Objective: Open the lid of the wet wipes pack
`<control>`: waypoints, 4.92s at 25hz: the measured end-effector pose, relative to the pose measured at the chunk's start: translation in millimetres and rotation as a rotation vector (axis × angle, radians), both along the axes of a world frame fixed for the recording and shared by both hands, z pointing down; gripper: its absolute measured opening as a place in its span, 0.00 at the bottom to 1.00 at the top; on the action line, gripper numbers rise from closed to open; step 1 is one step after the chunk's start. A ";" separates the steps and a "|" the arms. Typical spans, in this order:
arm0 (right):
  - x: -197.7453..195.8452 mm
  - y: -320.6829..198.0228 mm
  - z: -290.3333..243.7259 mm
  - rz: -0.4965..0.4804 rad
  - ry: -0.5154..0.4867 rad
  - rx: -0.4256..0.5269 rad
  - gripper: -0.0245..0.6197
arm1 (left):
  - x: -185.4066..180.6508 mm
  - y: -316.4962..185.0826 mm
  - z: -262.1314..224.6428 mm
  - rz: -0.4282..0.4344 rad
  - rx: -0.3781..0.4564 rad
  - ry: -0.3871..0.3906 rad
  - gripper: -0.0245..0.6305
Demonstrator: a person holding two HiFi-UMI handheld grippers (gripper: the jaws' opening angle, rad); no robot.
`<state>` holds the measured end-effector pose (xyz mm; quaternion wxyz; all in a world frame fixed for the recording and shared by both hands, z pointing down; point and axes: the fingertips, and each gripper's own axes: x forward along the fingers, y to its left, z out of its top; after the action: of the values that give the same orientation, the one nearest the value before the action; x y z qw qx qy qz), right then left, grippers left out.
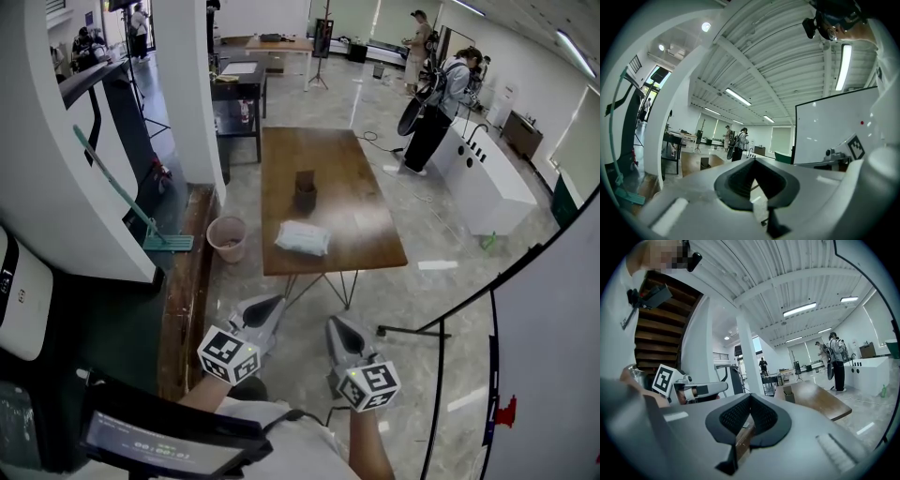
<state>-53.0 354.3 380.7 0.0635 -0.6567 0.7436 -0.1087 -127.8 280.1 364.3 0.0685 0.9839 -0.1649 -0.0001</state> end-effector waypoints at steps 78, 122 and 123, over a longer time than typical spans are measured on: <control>142.9 -393.7 179.9 -0.273 0.341 -0.463 0.10 | 156.0 -343.0 188.8 0.138 -0.154 -0.393 0.05; 136.1 -400.6 284.0 -0.829 0.573 -0.713 0.45 | 191.8 -302.5 314.2 0.092 -0.263 -0.654 0.04; 136.1 -400.9 283.4 -0.833 0.566 -0.715 0.45 | 191.9 -302.4 314.2 0.090 -0.265 -0.654 0.04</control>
<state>83.1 -46.6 664.1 -0.4082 -0.2950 0.8431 -0.1885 64.1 -22.4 678.5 0.1391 0.9208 -0.1334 0.3392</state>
